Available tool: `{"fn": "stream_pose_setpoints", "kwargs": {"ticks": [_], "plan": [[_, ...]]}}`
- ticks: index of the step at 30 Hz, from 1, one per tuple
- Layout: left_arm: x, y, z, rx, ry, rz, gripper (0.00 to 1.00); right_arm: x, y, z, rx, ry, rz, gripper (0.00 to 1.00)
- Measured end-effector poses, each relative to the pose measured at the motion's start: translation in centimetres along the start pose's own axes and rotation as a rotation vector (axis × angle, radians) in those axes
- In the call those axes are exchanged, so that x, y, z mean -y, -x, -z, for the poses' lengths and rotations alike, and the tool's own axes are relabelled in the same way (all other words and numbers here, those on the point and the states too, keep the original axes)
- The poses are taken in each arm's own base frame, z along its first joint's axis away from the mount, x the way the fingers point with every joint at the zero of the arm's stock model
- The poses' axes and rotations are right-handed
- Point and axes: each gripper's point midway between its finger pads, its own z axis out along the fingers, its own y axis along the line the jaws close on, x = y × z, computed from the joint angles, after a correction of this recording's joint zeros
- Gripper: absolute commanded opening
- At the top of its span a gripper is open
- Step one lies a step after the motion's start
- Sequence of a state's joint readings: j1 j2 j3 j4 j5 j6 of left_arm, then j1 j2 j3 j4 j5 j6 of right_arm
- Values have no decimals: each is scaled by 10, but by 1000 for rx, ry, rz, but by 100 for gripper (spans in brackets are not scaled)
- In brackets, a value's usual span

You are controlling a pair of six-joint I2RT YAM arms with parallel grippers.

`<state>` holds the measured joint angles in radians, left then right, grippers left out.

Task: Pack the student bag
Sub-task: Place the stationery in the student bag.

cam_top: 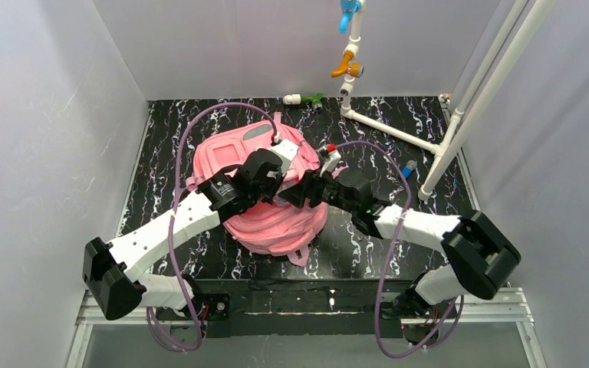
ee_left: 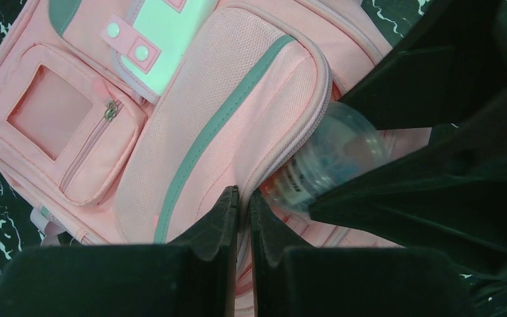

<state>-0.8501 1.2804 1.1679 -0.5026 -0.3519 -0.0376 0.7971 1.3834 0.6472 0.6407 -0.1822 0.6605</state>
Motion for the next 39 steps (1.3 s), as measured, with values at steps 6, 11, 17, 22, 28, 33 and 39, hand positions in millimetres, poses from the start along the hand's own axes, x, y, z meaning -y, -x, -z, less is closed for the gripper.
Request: {"fn": "stream_pose_setpoints", "kwargs": {"ticks": [6, 11, 17, 22, 28, 33, 39], "plan": [[-2, 3, 4, 14, 3, 10, 0, 3, -9, -41, -25, -46, 151, 40], [-8, 2, 5, 12, 24, 15, 0, 14, -8, -49, -10, -242, 302, 72], [-8, 1, 6, 8, 24, 16, 0, 29, -2, -45, -10, -344, 371, 98], [-10, -1, 9, 3, 27, 16, 0, 26, -3, -46, -39, -323, 377, 98], [-9, -2, 9, -1, 25, 15, 0, 24, -5, -45, -47, -295, 379, 96], [-6, -1, 9, 7, 14, 25, 0, 20, -10, -40, -27, -256, 380, 67], [-4, 0, 9, 10, 8, 45, 0, 17, -15, -43, 14, -231, 360, 43]]}}
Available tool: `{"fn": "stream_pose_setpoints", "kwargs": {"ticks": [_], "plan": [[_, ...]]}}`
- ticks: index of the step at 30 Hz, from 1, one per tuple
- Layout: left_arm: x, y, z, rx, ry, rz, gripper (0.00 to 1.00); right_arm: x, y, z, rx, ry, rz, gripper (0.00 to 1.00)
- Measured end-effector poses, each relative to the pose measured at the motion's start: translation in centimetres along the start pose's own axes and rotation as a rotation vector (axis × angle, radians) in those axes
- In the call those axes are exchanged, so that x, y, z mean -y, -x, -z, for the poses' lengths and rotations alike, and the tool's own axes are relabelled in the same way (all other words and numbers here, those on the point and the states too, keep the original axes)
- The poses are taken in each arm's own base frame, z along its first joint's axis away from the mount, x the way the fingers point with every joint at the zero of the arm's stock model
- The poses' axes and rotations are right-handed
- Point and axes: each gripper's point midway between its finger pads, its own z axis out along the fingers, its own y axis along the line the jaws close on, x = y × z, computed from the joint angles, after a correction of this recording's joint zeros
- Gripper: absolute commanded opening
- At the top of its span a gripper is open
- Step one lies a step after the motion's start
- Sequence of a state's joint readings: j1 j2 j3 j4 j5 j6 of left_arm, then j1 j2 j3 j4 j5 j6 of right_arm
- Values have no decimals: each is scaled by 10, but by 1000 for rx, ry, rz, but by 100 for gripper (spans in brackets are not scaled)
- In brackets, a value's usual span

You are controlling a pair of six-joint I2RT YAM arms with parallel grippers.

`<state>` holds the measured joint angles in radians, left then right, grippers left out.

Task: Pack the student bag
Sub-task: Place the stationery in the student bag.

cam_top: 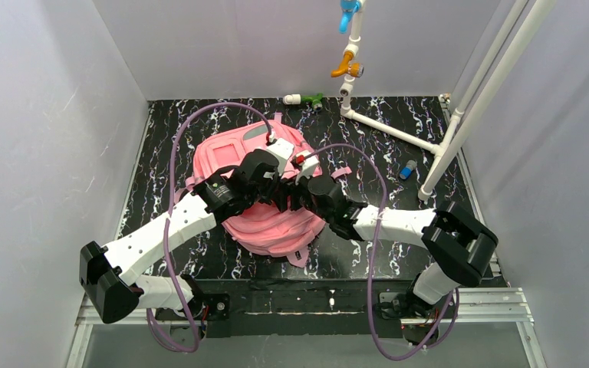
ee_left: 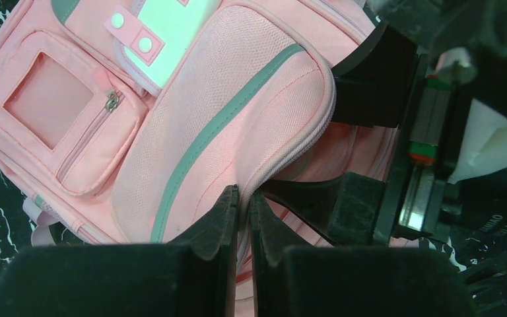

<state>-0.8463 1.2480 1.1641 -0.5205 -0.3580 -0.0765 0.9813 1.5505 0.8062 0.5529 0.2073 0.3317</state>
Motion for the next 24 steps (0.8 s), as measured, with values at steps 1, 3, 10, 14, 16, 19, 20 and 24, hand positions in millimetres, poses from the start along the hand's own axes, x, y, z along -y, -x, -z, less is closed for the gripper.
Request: {"fn": "stream_pose_setpoints", "kwargs": {"ticks": [1, 3, 10, 14, 16, 19, 20, 24], "plan": [[0, 0, 0, 0, 0, 4, 0, 0, 0, -2, 11, -1, -3, 44], [1, 1, 0, 3, -2, 13, 0, 2, 0, -5, 33, -15, -8, 45], [0, 4, -1, 15, 8, 49, 0, 12, 7, -12, 56, -117, 39, 57], [-2, 6, 0, 22, 17, 59, 0, 18, 8, -8, 15, -157, 107, 59], [-3, 7, 0, 27, 22, 61, 0, 19, 11, -3, -26, -172, 143, 59], [-7, 10, 2, 42, 36, 67, 0, 20, 17, 5, -96, -188, 180, 59], [-8, 11, 3, 46, 39, 68, 0, 20, 18, 6, -107, -190, 185, 59], [-6, 11, 4, 49, 32, 68, 0, 20, 16, 15, -155, -189, 208, 75]]}}
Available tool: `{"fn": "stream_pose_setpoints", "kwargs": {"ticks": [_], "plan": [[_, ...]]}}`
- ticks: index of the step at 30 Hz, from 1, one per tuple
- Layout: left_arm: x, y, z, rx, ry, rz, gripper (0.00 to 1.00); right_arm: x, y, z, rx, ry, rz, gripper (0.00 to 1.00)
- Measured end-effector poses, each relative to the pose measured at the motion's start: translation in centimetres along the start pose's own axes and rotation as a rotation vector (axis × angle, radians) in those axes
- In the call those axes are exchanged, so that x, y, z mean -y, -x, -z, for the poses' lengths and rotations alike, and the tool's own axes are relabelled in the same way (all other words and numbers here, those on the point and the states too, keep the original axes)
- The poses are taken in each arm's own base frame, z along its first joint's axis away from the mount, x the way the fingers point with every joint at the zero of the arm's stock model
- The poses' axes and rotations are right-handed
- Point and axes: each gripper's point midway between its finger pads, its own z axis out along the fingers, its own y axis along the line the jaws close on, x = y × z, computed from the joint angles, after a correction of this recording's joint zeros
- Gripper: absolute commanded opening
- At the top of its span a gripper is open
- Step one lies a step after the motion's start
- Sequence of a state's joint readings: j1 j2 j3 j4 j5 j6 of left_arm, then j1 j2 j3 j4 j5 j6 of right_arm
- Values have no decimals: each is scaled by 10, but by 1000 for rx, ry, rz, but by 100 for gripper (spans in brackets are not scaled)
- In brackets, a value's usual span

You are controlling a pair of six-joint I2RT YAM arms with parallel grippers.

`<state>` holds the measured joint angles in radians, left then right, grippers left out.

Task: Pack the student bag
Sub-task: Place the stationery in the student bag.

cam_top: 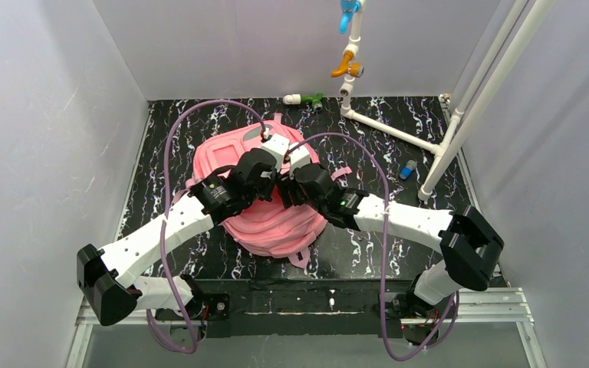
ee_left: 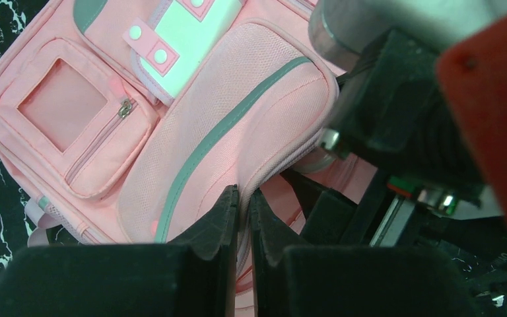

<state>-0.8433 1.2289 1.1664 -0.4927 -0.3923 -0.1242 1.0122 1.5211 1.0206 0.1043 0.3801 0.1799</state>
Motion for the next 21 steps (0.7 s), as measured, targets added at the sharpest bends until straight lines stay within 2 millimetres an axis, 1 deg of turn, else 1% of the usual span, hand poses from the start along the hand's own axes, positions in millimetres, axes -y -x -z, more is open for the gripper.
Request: {"fn": "stream_pose_setpoints", "kwargs": {"ticks": [1, 3, 4, 5, 8, 11, 15, 18, 21], "plan": [[0, 0, 0, 0, -1, -1, 0, 0, -1, 1, -5, 3, 4, 82], [1, 0, 0, 1, -3, -1, 0, -2, -1, 1, -19, 11, 20, 92], [1, 0, 0, 1, -1, 1, 0, -3, 0, 1, -27, 19, 32, 97], [-1, 1, 0, 3, 5, 4, 0, -5, 2, 0, -32, 24, 38, 98], [-8, 1, 1, 5, 28, 16, 0, -9, 7, -4, -48, 50, 47, 98], [-12, 3, 0, 10, 43, 33, 0, -10, 10, -6, -61, 61, 63, 98], [-12, 2, 0, 9, 43, 36, 0, -10, 10, -6, -61, 69, 63, 97], [-10, 2, 0, 7, 33, 33, 0, -12, 8, -5, -36, 84, 47, 98], [-6, 0, 1, -1, 19, 26, 0, -20, 9, -9, 34, 137, 7, 98]]}}
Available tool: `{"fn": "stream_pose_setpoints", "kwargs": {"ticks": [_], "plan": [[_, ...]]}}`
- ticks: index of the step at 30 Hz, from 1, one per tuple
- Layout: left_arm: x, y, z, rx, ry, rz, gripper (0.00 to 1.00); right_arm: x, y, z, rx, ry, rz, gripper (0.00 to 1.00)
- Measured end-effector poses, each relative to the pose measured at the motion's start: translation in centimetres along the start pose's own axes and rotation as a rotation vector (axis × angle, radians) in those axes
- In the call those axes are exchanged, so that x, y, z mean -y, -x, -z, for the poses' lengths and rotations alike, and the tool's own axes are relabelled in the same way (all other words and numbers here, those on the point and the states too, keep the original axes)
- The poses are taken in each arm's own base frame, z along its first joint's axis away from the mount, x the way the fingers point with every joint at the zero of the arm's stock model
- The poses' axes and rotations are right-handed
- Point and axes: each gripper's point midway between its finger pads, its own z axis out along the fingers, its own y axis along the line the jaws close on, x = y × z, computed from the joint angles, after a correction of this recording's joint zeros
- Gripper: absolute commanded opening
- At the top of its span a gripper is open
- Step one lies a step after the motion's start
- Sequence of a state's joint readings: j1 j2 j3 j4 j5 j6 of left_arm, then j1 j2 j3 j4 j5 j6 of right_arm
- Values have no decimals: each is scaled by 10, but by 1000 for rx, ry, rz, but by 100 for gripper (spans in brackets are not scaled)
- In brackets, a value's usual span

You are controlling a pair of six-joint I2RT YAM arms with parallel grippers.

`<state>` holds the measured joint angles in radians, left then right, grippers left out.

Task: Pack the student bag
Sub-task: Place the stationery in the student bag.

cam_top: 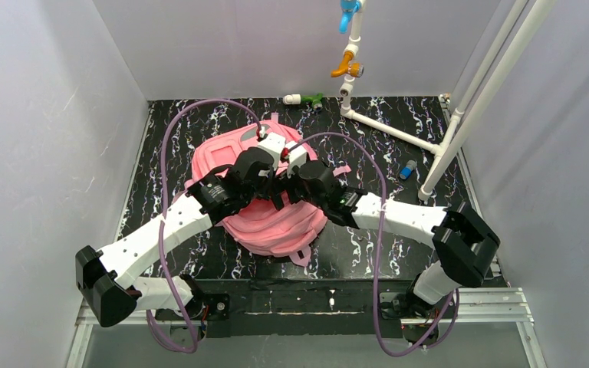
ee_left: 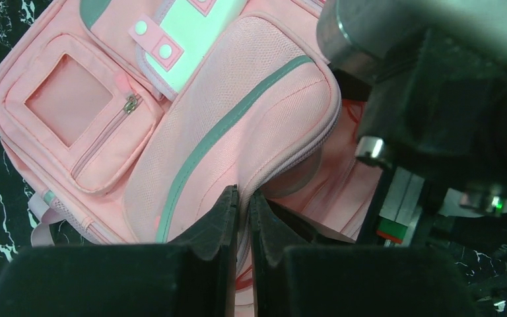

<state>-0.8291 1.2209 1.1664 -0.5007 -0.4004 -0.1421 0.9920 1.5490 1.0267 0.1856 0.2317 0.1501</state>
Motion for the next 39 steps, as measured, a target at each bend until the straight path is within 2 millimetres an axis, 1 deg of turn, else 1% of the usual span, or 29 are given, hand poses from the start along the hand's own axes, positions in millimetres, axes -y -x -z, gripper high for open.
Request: {"fn": "stream_pose_setpoints", "kwargs": {"ticks": [2, 5, 11, 14, 17, 19, 22, 23, 24, 26, 29, 35, 39], "plan": [[1, -1, 0, -4, -6, -3, 0, -7, -1, -4, 37, 64, -14, 98], [0, -2, 1, -7, -3, -3, 0, -15, 1, -9, 100, 142, -33, 92], [-3, -4, 1, -17, 13, -6, 0, -24, 6, -22, 205, 311, -120, 98], [-4, -6, 2, -23, 17, -8, 0, -27, 8, -26, 225, 372, -155, 97], [-5, -6, 4, -19, 15, -4, 0, -28, 11, -22, 238, 393, -182, 87], [-5, -4, 7, -10, 12, 2, 0, -28, 10, -16, 249, 403, -209, 80], [-2, -5, 7, -7, 1, 6, 0, -33, 12, -6, 290, 438, -264, 63], [-1, -5, 6, -7, -2, 6, 0, -35, 13, -5, 301, 450, -287, 60], [-1, -5, 6, -8, -4, 7, 0, -37, 15, -6, 312, 464, -309, 59], [-1, -5, 6, -6, -4, 10, 0, -40, 15, -9, 322, 485, -345, 59], [-1, -5, 6, -7, -1, 8, 0, -45, 11, -20, 315, 519, -383, 59], [-8, -5, 6, -6, 29, -5, 0, -63, 9, -34, 290, 609, -378, 59], [-13, -7, 5, -13, 50, -5, 0, -72, 6, -40, 277, 660, -355, 68]]}}
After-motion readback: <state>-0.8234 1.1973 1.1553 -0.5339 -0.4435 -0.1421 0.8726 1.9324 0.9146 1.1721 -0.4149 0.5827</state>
